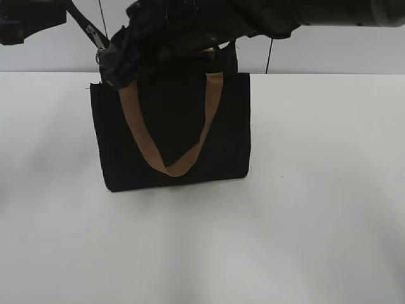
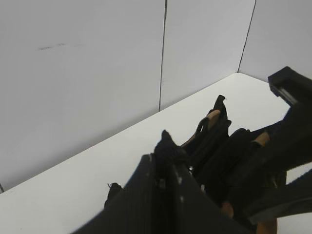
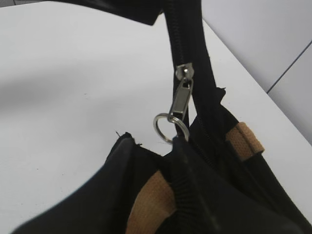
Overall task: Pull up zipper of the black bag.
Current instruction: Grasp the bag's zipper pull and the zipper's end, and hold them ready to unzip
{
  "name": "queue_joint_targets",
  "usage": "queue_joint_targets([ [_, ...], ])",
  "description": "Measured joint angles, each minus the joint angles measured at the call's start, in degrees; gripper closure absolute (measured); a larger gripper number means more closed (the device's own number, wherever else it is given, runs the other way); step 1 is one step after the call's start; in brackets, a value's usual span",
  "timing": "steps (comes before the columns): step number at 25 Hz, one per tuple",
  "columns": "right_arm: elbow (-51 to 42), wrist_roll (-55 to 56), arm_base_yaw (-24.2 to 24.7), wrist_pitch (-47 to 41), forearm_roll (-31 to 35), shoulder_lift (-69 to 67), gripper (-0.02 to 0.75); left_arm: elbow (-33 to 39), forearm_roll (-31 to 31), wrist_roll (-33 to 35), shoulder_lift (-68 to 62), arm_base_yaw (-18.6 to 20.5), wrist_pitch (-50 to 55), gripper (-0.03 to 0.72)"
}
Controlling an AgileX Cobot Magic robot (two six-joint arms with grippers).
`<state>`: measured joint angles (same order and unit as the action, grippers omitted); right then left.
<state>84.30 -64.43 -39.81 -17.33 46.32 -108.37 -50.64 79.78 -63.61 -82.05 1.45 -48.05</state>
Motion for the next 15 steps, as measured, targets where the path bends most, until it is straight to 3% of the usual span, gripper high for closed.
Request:
queue_joint_targets([
  [2,0.00,0.00,0.00,0.57,0.00,-0.07,0.460,0.00,0.00,0.00,0.00,0.00,0.00,0.669],
  [5,0.00,0.00,0.00,1.99,0.00,-0.76,0.385,0.00,0.00,0.00,0.00,0.00,0.00,0.669],
  [15,0.00,0.05,0.00,7.27,0.25,-3.76,0.361,0.00,0.00,0.00,0.00,0.00,0.00,0.669],
])
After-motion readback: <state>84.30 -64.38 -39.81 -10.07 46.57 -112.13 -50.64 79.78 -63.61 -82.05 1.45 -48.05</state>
